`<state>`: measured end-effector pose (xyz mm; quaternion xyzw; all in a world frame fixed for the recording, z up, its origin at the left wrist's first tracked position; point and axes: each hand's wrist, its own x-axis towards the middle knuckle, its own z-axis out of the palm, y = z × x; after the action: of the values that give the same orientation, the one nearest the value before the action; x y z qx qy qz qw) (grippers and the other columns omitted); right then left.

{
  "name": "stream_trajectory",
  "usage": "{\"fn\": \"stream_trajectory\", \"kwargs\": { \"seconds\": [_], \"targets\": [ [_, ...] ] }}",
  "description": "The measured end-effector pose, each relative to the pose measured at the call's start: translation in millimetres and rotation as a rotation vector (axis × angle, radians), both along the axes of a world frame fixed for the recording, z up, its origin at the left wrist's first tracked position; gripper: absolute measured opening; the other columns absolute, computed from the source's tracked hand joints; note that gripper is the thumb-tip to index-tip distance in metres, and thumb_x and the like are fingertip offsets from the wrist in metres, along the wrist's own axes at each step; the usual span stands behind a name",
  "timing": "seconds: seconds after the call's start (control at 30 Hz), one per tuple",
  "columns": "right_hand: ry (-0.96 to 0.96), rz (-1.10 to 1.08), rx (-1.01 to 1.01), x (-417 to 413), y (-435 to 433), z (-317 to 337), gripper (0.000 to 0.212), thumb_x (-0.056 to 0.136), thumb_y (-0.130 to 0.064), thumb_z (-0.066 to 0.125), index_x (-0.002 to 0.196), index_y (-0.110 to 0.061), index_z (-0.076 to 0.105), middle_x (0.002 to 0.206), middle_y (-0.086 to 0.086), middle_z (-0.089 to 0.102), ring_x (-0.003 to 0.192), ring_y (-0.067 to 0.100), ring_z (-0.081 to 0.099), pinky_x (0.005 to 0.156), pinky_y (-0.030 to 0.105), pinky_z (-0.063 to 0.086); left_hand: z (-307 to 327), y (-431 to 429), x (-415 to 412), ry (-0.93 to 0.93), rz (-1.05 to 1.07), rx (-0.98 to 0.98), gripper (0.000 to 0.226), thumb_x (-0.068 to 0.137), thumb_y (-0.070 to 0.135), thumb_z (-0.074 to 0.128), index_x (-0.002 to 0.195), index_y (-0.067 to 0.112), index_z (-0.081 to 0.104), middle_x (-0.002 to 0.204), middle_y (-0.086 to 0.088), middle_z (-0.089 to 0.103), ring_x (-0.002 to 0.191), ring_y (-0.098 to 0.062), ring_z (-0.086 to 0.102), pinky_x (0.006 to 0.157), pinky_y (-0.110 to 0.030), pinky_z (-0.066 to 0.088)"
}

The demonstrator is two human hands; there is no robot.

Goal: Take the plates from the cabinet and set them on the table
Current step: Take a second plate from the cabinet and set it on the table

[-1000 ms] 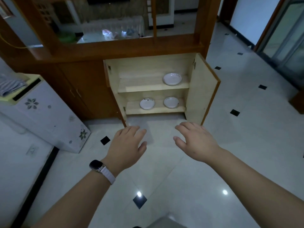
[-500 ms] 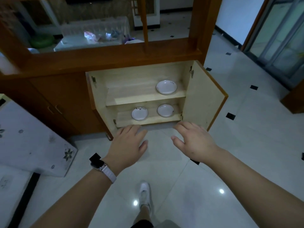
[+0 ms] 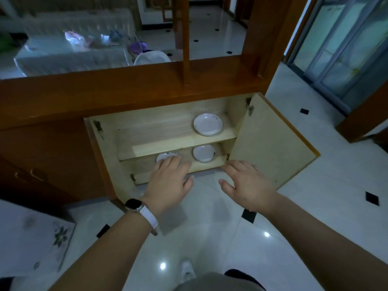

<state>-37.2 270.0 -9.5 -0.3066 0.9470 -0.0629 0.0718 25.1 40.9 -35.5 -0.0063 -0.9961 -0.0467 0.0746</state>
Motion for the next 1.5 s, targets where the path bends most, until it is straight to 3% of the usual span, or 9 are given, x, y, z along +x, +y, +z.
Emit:
{"fn": "stream_trajectory", "kwargs": {
  "seconds": [0.17, 0.4, 0.73, 0.87, 0.93, 1.03, 1.2, 1.27, 1.5],
  "targets": [
    [-0.008, -0.073, 0.017, -47, -2, -5, 0.066, 0.086, -0.058, 0.023, 0.127, -0.018, 0.056, 0.130, 0.002, 0.056, 0.120, 0.025, 0.048, 0.098, 0.039, 0.036, -7, -17, -41, -0.006, -0.045, 0.007, 0.041, 0.083, 0.044, 0.048, 0.112, 0.021, 0.067, 0.118, -0.007, 0.063, 0.105, -0.029, 0.057, 0.089, -0.040, 0.039],
    [-0.003, -0.068, 0.001, -119, -4, -39, 0.052, 0.088, -0.051, 0.036, 0.120, -0.017, 0.060, 0.124, 0.004, 0.060, 0.113, 0.028, 0.055, 0.090, 0.040, 0.043, -37, -18, -116, -0.075, -0.074, 0.026, 0.042, 0.085, 0.044, 0.047, 0.116, 0.020, 0.064, 0.123, -0.009, 0.061, 0.111, -0.030, 0.055, 0.093, -0.041, 0.039],
    [-0.135, -0.082, -0.024, -270, -6, -119, 0.057, 0.086, -0.052, 0.034, 0.118, -0.015, 0.062, 0.121, 0.005, 0.062, 0.110, 0.029, 0.055, 0.089, 0.041, 0.043, -98, -16, -253, -0.140, -0.015, 0.124, 0.043, 0.087, 0.043, 0.045, 0.116, 0.019, 0.065, 0.123, -0.008, 0.063, 0.111, -0.029, 0.057, 0.091, -0.040, 0.043],
    [-0.206, -0.171, -0.090, -319, -12, -151, 0.044, 0.090, -0.044, 0.045, 0.122, -0.018, 0.058, 0.123, 0.003, 0.059, 0.113, 0.026, 0.052, 0.093, 0.038, 0.041, -133, -24, -310, -0.190, 0.059, 0.198, 0.048, 0.085, 0.043, 0.043, 0.116, 0.015, 0.065, 0.119, -0.009, 0.063, 0.107, -0.032, 0.058, 0.086, -0.042, 0.046],
    [-0.240, -0.232, -0.156, -341, -19, -172, 0.032, 0.091, -0.038, 0.051, 0.111, -0.015, 0.060, 0.111, 0.006, 0.061, 0.104, 0.028, 0.056, 0.084, 0.035, 0.044, -156, -30, -331, -0.234, 0.106, 0.240, 0.046, 0.085, 0.040, 0.046, 0.118, 0.012, 0.063, 0.119, -0.011, 0.062, 0.108, -0.034, 0.056, 0.084, -0.042, 0.046],
    [-0.385, -0.368, -0.249, -376, -30, -209, 0.028, 0.089, -0.035, 0.051, 0.103, -0.011, 0.056, 0.093, 0.010, 0.059, 0.093, 0.031, 0.058, 0.072, 0.029, 0.042, -193, -35, -355, -0.312, 0.221, 0.357, 0.042, 0.089, 0.037, 0.052, 0.122, 0.012, 0.061, 0.121, -0.012, 0.059, 0.108, -0.035, 0.055, 0.084, -0.043, 0.050],
    [-0.517, -0.549, -0.374, -420, -48, -272, 0.045, 0.084, -0.044, 0.050, 0.118, -0.015, 0.053, 0.092, 0.014, 0.069, 0.091, 0.028, 0.063, 0.081, 0.037, 0.053, -259, -39, -388, -0.359, 0.520, 0.715, 0.032, 0.093, 0.031, 0.057, 0.118, 0.013, 0.059, 0.106, -0.006, 0.063, 0.092, -0.026, 0.059, 0.078, -0.031, 0.045],
    [-0.525, -0.576, -0.402, -432, -53, -295, 0.049, 0.082, -0.046, 0.049, 0.120, -0.016, 0.052, 0.089, 0.013, 0.071, 0.084, 0.031, 0.066, 0.077, 0.037, 0.056, -283, -43, -400, -0.364, 0.609, 0.775, 0.029, 0.093, 0.031, 0.057, 0.116, 0.014, 0.059, 0.092, 0.000, 0.061, 0.088, -0.024, 0.057, 0.076, -0.029, 0.042],
    [-0.401, -0.592, -0.423, -483, -68, -369, 0.041, 0.092, -0.035, 0.054, 0.120, -0.006, 0.052, 0.110, 0.017, 0.065, 0.100, 0.030, 0.061, 0.073, 0.027, 0.040, -350, -55, -455, -0.287, 0.741, 1.101, 0.020, 0.087, 0.030, 0.057, 0.083, 0.013, 0.066, 0.078, 0.000, 0.067, 0.073, -0.019, 0.062, 0.060, -0.024, 0.043]
  ]
}}
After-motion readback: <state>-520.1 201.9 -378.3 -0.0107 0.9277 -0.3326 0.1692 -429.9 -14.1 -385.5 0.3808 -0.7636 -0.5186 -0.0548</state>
